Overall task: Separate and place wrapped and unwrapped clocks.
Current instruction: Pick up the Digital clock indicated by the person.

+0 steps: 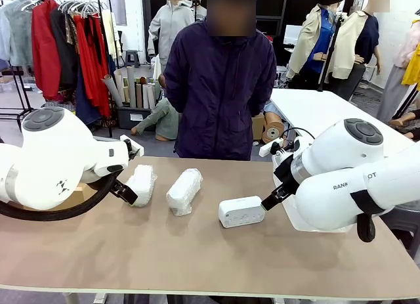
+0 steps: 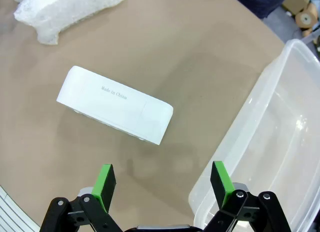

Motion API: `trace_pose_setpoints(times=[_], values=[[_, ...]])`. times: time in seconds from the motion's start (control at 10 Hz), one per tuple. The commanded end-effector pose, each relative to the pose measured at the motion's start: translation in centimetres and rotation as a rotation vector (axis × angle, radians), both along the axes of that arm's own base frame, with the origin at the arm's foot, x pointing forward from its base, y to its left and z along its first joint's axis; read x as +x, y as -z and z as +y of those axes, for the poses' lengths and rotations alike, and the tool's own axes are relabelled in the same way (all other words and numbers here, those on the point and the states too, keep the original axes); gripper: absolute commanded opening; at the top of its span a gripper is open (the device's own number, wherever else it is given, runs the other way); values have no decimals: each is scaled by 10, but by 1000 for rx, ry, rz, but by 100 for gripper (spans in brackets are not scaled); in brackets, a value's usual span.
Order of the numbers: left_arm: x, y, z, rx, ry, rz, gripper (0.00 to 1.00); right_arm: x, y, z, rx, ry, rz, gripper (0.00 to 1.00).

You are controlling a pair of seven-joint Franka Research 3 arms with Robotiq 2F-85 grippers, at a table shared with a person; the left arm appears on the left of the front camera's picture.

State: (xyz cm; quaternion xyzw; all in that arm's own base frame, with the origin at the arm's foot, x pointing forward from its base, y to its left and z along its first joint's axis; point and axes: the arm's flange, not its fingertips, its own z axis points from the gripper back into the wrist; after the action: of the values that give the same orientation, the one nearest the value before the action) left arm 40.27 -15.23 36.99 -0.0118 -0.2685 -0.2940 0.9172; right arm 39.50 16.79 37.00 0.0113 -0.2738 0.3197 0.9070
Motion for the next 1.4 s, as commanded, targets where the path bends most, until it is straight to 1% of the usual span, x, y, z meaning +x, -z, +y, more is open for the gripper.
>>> trace_pose_setpoints(times=[0.0, 0.1, 0.3, 0.4, 0.5, 0.6, 0.7, 0.8, 0.9, 1.0, 1.1, 1.2, 1.3], values=[[0, 0, 0, 0, 0, 0, 100, 0, 0, 0, 0, 0, 0, 100], [-3, -6, 5, 9, 51, 24, 100, -3, -2, 5, 10, -52, 18, 100], [-4, -22, 5, 18, 134, 82, 100, -3, -15, 6, 43, -133, 41, 100], [0, -36, 10, 27, 169, 113, 100, -3, -23, 9, 70, -169, 42, 100], [2, -49, 13, -3, 223, 150, 100, -1, -35, 4, 100, -242, 68, 100], [7, -65, 20, -10, 300, 157, 100, 3, -43, 1, 97, -311, 56, 100], [12, -78, 28, -21, 397, 128, 100, 8, -55, -5, 95, -402, 58, 100], [19, -92, 35, -26, 513, 84, 100, 16, -67, -9, 100, -464, 54, 100], [31, -106, 50, -80, 646, 16, 100, 26, -78, -15, 130, -576, 20, 100], [38, -116, 59, -123, 725, -38, 100, 35, -89, -24, 153, -649, -10, 100], [47, -123, 67, -135, 804, -73, 100, 44, -98, -33, 178, -714, -44, 100], [58, -128, 78, -163, 855, -82, 100, 52, -106, -40, 210, -765, -103, 100], [66, -130, 86, -146, 913, -111, 100, 58, -114, -46, 231, -804, -159, 100]])
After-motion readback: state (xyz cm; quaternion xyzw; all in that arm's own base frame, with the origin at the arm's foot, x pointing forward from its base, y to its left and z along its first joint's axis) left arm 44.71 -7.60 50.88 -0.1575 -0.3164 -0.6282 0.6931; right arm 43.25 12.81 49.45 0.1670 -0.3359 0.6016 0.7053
